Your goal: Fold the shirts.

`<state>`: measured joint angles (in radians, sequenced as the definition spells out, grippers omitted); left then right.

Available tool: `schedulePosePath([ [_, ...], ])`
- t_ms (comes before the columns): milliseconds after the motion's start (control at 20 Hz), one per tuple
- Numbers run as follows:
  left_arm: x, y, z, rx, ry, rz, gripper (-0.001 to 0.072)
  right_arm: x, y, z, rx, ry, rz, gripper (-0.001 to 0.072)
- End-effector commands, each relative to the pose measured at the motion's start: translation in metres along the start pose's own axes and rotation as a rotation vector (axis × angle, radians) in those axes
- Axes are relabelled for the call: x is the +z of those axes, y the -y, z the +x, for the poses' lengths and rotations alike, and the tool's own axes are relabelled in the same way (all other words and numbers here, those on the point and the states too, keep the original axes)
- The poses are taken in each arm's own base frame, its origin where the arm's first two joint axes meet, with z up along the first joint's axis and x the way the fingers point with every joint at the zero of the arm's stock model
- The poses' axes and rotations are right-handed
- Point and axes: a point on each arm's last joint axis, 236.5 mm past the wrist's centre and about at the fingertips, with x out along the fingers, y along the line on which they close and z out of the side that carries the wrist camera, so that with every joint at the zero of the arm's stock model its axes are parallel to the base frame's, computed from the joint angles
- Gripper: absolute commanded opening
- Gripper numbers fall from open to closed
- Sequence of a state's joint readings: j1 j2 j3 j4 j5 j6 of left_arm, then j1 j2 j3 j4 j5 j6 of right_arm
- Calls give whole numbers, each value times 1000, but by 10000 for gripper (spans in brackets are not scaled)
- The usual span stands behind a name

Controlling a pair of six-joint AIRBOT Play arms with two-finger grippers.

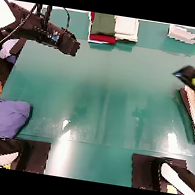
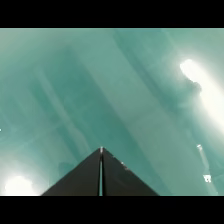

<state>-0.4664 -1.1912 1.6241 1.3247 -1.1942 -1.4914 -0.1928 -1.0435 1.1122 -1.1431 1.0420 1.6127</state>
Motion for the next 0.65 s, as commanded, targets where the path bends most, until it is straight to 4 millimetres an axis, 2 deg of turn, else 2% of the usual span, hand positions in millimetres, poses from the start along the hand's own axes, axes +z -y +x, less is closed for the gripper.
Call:
schedulePosePath([
  [0, 4, -1, 0, 4, 18, 1, 22, -47, -95, 40, 147, -95, -186, 351],
  [50, 5, -1, 0, 4, 22, 1, 22, -58, -109, 46, 167, -116, -223, 211],
  [100, 7, -1, 0, 4, 28, 1, 23, -69, -120, 51, 184, -137, -266, 36],
  [300, 8, -1, 0, 5, 35, 1, 22, -94, -137, 63, 207, -193, -320, 18],
  [600, 8, -1, 0, 4, 34, 1, 23, -98, -135, 63, 203, -212, -319, 18],
])
